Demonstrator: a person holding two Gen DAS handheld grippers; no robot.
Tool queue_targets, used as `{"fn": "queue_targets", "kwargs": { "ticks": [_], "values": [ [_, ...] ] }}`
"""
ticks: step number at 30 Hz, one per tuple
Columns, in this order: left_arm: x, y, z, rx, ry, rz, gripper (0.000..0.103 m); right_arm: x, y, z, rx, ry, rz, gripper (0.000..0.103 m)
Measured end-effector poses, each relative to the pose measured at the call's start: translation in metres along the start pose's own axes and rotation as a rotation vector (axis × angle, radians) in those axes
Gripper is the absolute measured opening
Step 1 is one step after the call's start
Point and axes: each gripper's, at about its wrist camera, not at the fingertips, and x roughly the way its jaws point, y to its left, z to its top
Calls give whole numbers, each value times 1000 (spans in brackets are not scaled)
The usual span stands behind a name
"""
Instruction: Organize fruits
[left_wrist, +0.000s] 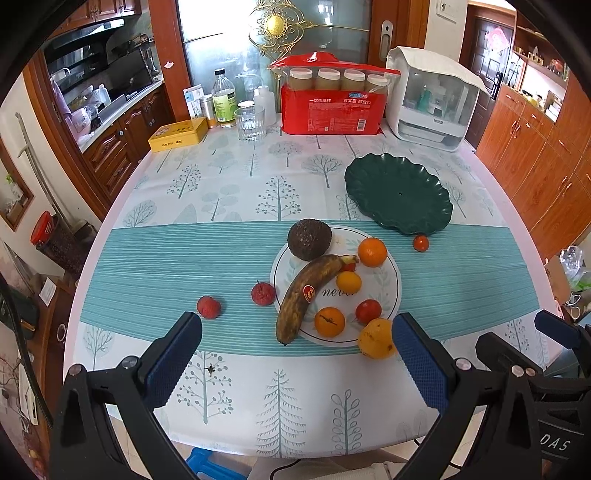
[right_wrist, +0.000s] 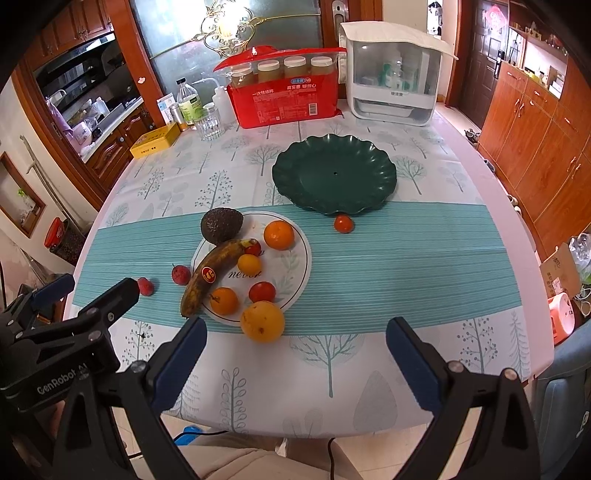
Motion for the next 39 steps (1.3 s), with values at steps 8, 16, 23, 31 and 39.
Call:
{"fn": "queue_targets", "kwargs": {
  "ticks": [8, 16, 23, 31, 39],
  "values": [
    [0, 0, -1, -2, 1, -1, 102, -2, 0, -9, 7, -2, 2, 98],
    [0, 0, -3, -2, -1, -1, 102, -2, 1, -10, 9, -2, 3, 98],
    [0, -1, -4, 0, -1, 0, 102, -2, 0, -9, 9, -1, 3, 98],
    [0, -1, -5, -3, 0, 0, 102, -1, -1, -8, 14, 2, 2, 98],
    [0, 0, -7, -4, 4, 0, 102, 0, -2, -8, 14, 6, 5, 98]
  ]
}}
